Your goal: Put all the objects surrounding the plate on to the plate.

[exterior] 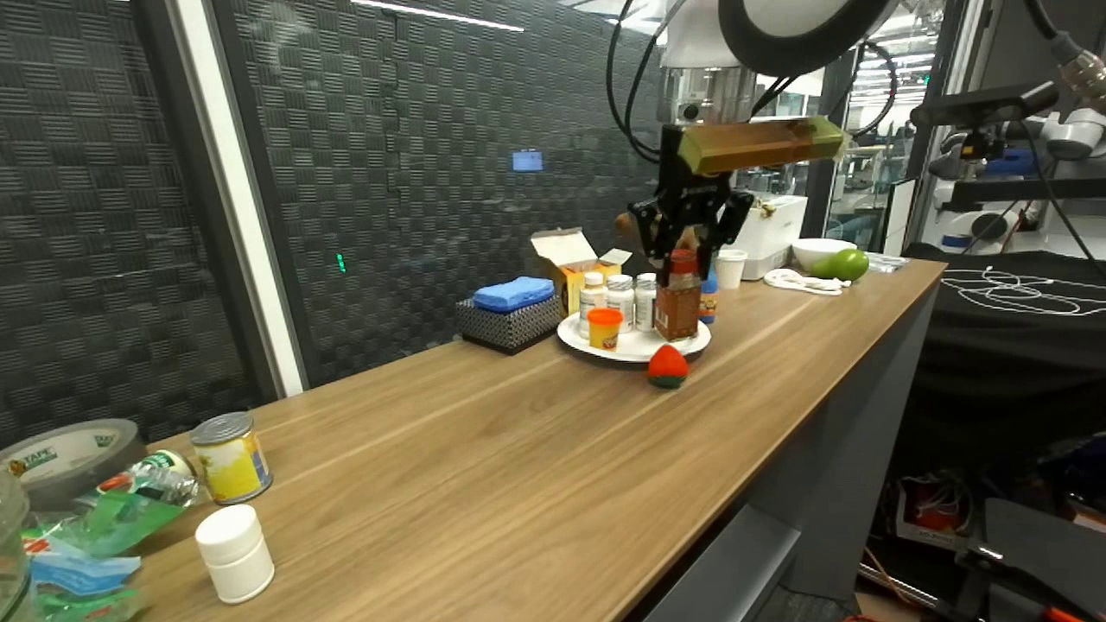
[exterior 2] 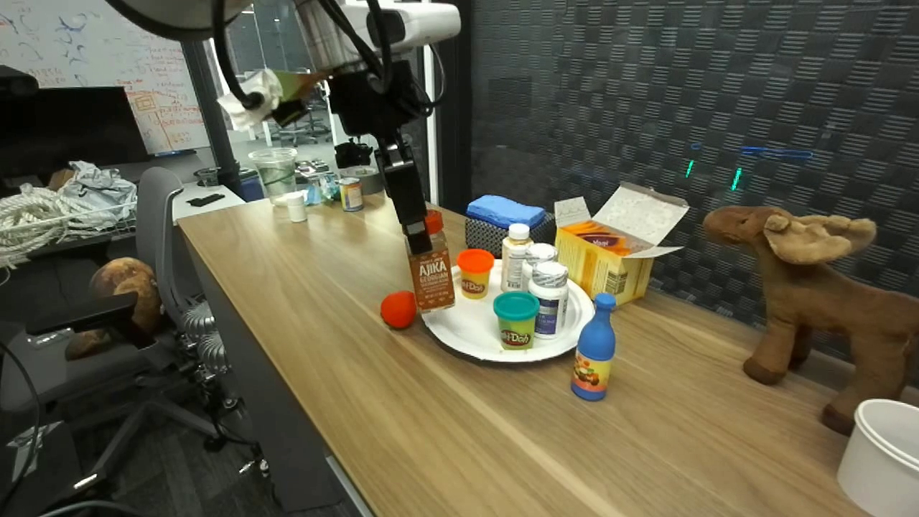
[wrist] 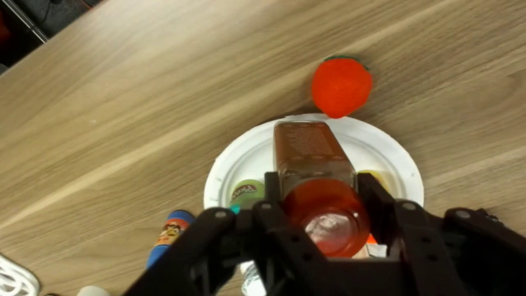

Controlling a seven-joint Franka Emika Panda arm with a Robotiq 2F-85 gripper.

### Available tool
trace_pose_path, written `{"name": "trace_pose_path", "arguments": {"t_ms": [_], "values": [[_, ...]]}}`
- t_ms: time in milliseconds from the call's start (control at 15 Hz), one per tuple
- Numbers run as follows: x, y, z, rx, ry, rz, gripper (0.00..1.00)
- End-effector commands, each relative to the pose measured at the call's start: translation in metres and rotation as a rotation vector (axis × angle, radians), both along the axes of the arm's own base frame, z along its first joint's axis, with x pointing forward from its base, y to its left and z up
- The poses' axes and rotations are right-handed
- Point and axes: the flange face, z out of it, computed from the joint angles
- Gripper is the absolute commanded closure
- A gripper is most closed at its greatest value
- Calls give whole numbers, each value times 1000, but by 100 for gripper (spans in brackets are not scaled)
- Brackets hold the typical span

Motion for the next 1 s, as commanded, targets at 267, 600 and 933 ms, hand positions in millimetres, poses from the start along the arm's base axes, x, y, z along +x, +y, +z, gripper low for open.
{"name": "trace_pose_path", "arguments": {"t_ms": [267,600,933], "values": [[48,17,0,-20,-79,179,76],[58,-1,9,-24,-65,222,76],[48,-14,11,28,-41,266,76]]}}
